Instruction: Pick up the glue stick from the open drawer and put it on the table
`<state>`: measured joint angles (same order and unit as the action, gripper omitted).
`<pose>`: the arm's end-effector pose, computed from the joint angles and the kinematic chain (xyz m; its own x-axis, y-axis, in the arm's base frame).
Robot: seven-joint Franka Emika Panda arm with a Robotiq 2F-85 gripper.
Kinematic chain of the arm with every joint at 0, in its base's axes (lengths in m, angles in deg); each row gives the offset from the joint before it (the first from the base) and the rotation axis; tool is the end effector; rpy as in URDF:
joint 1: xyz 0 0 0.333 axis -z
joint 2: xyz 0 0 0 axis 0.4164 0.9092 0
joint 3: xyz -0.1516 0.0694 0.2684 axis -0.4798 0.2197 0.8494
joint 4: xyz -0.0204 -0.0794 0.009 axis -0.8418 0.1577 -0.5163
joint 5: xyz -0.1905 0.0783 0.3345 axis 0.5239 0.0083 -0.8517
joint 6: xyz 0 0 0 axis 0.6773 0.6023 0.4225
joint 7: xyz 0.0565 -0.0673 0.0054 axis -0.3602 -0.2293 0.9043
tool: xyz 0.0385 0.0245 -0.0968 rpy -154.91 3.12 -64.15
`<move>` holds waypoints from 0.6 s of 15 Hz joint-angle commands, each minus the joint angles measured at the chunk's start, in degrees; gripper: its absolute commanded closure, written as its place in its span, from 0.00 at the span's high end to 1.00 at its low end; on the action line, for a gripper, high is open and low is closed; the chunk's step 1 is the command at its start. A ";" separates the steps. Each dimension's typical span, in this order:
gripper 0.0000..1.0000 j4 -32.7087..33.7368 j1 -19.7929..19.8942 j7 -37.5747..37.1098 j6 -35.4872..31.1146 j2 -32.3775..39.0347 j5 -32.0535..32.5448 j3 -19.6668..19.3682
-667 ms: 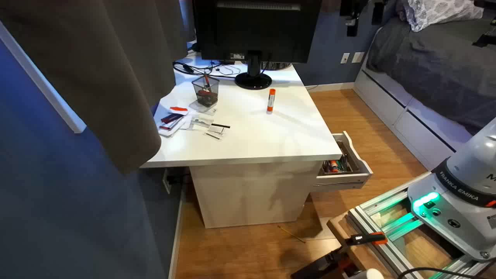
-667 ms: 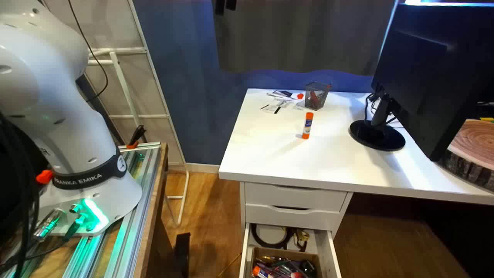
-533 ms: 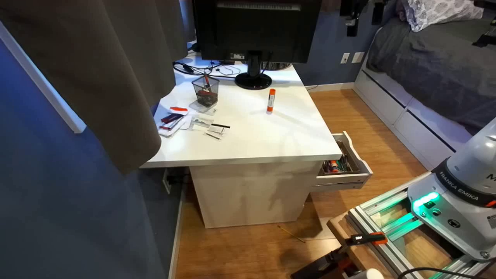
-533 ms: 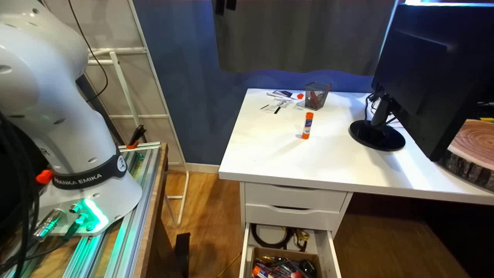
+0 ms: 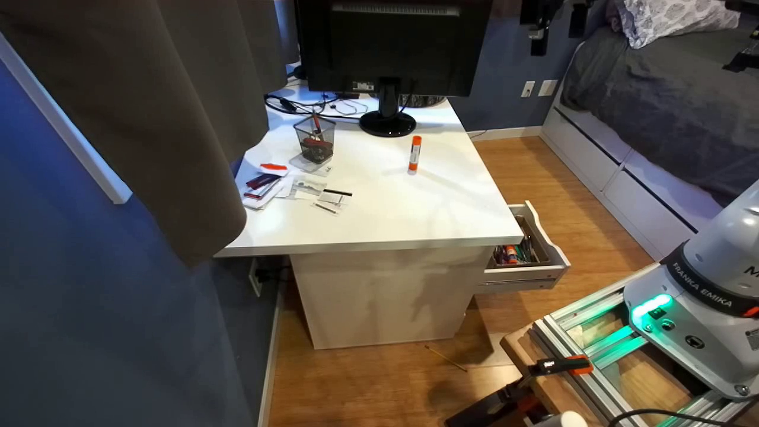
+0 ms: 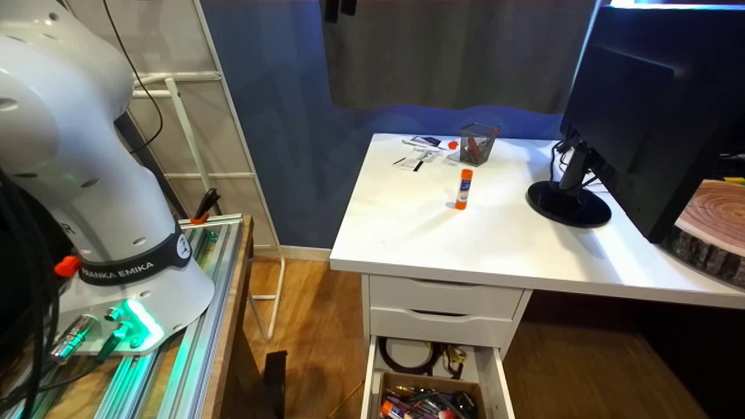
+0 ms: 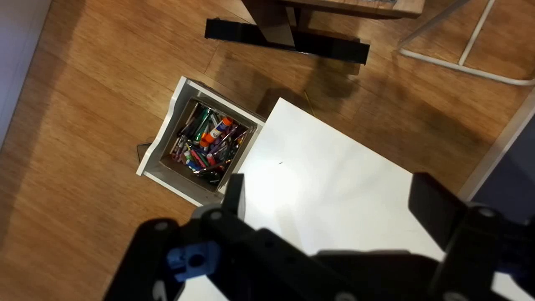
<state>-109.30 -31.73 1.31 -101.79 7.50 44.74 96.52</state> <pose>0.3560 0.1928 0.5475 0.9704 0.1330 -0.2014 0.1669 -0.9726 0.1621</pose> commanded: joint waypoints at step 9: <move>1.00 0.59 0.41 0.64 -2.06 1.53 -0.88 -4.40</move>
<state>-109.31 -31.75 1.23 -102.28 7.64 44.69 95.50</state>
